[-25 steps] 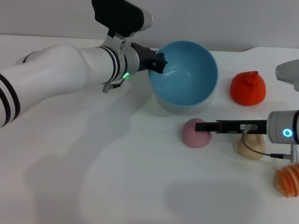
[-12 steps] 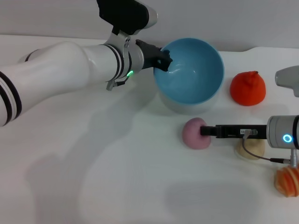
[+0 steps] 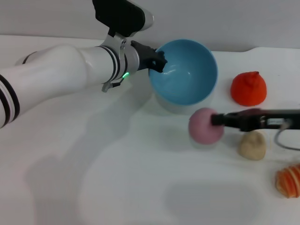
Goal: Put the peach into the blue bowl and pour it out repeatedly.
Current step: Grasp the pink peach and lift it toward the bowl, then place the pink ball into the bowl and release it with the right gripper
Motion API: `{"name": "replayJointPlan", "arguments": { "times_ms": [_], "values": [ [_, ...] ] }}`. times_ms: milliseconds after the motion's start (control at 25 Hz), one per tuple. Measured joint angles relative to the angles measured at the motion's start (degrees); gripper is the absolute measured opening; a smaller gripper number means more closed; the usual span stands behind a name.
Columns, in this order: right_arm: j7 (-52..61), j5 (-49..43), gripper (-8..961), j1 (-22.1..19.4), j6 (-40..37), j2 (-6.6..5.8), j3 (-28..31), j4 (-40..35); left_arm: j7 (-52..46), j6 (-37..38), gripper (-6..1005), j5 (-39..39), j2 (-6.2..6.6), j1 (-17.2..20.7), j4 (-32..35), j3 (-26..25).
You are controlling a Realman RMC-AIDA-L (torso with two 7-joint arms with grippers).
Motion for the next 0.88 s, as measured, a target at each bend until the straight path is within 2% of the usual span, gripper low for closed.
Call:
{"name": "replayJointPlan", "arguments": {
  "times_ms": [200,320,480,640,880],
  "values": [
    [1.2,6.1,32,-5.3,-12.3,0.00,2.0,-16.0,0.1,0.3,-1,-0.1,0.02,0.0,0.0,1.5],
    [0.1,7.2,32,-6.0,-14.8,0.07,5.0,-18.9,-0.1,0.7,0,-0.2,0.00,0.1,1.4,5.4],
    [-0.5,6.6,32,-5.0,-10.0,-0.03,6.0,-15.4,-0.4,0.7,0,-0.5,-0.22,0.7,4.5,10.2],
    [-2.2,3.4,32,-2.7,-3.2,-0.21,5.3,-8.1,-0.5,0.2,0,-0.6,-0.35,1.0,6.8,14.0],
    [-3.2,1.4,33,-1.3,3.6,-0.15,5.4,-3.0,-0.5,0.5,0,-0.6,-0.29,1.4,8.3,13.8]
  ]
}}
